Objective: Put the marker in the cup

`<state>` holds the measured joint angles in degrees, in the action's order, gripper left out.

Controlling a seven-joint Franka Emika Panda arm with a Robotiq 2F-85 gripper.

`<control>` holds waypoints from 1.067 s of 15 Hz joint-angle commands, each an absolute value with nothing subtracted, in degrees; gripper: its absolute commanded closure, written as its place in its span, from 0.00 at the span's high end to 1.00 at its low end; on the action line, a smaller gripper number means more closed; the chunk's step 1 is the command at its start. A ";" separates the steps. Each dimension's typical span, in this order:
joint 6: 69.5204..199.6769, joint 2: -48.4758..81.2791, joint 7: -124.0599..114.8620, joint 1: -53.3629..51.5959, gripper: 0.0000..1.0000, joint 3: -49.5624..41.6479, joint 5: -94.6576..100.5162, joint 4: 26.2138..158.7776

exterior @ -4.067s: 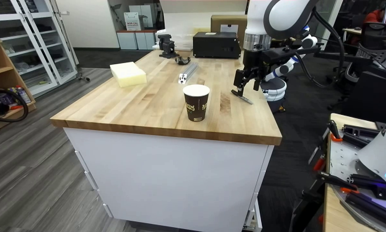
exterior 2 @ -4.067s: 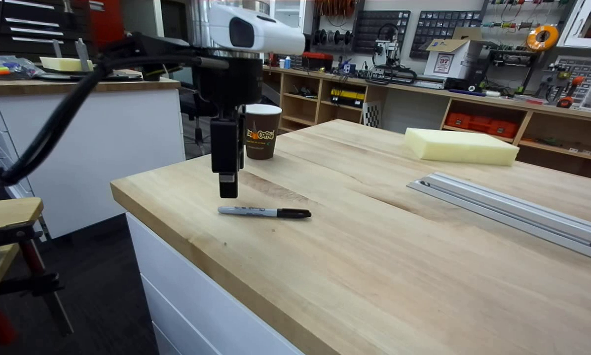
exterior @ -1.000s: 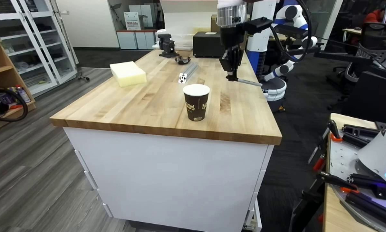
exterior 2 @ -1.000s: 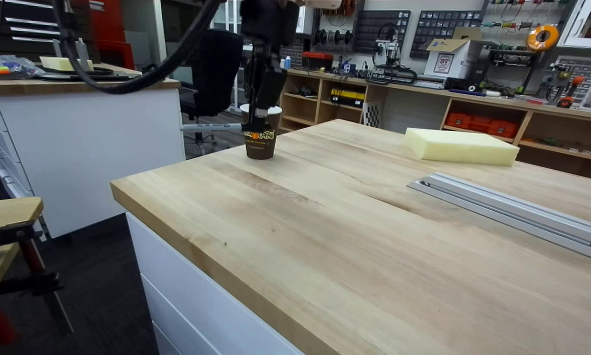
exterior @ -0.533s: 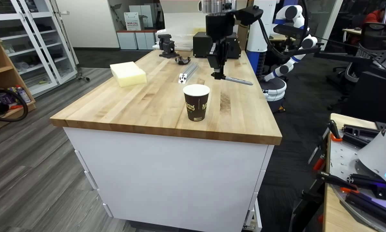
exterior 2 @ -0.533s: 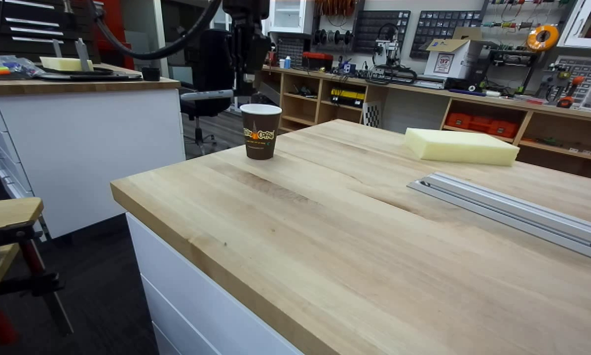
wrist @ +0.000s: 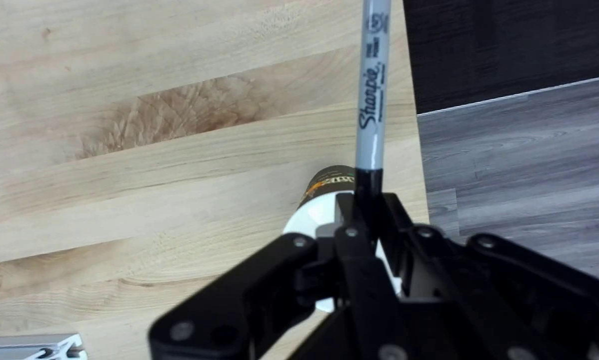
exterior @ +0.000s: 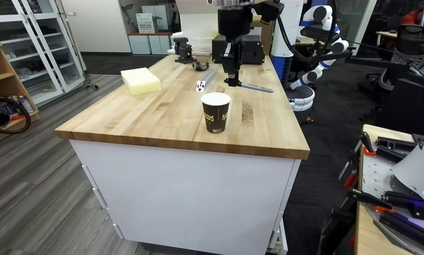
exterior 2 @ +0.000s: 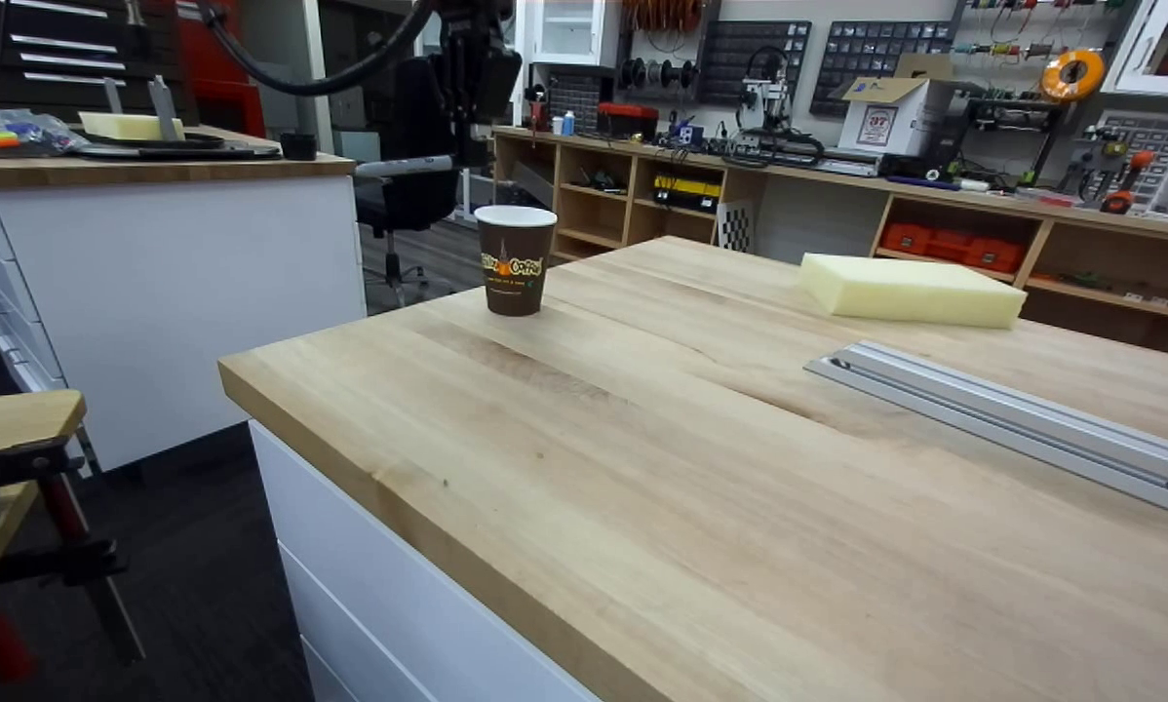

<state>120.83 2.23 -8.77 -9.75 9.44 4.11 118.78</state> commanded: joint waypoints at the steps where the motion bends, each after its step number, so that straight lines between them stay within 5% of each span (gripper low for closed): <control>1: 122.74 3.75 -7.93 -10.73 0.06 10.32 5.15 117.38; 9: 129.92 9.32 -7.26 -11.39 0.06 10.03 9.92 115.43; 16: 120.99 12.94 -6.12 -10.91 0.06 7.98 9.84 107.28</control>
<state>125.75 11.42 -7.15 -10.99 8.58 9.14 111.86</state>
